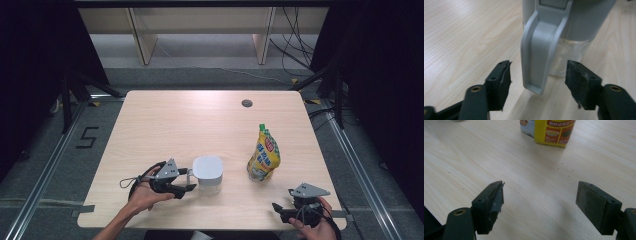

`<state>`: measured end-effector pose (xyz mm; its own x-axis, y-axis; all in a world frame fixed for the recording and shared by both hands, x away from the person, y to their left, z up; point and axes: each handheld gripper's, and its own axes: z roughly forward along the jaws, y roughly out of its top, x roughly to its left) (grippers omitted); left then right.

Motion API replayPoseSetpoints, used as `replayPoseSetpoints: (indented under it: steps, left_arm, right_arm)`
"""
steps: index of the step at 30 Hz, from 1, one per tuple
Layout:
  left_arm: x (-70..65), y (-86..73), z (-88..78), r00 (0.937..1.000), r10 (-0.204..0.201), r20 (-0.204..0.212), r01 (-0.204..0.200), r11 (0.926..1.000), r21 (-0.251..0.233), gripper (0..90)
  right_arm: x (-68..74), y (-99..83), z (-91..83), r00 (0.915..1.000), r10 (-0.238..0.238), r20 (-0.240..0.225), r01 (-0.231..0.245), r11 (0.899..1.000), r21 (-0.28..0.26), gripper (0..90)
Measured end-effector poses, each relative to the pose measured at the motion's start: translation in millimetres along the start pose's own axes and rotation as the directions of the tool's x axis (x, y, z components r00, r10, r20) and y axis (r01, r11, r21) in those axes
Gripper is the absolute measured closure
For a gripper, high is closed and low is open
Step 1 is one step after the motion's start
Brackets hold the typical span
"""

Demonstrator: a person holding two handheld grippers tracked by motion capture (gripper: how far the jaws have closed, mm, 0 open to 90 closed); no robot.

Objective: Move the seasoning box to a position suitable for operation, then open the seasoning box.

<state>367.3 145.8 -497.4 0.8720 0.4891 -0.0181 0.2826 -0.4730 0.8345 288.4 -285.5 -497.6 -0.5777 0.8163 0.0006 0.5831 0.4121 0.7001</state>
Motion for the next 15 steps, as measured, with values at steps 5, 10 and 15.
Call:
replayPoseSetpoints:
  steps: [5,10,15]
  left_arm:
    - [-0.8,7.7,-16.6,0.9968,-0.049,-0.064,0.047,0.9985,-0.026,30.9]
    - [-2.2,14.3,-25.9,0.9979,-0.046,-0.044,0.044,0.9979,-0.046,30.6]
    - [-4.1,22.6,-35.4,0.995,-0.091,-0.043,0.087,0.9935,-0.072,30.4]
  right_arm:
    - [-0.8,-1.6,-0.1,1.0,0.007,-0.002,-0.007,1.0,0.0,23.1]
    - [0.2,-1.1,0.1,0.9999,0.013,0.0,-0.013,1.0,0.001,23.0]
    - [-0.4,-1.3,-1.5,1.0,0.002,0.001,-0.002,1.0,-0.006,22.1]
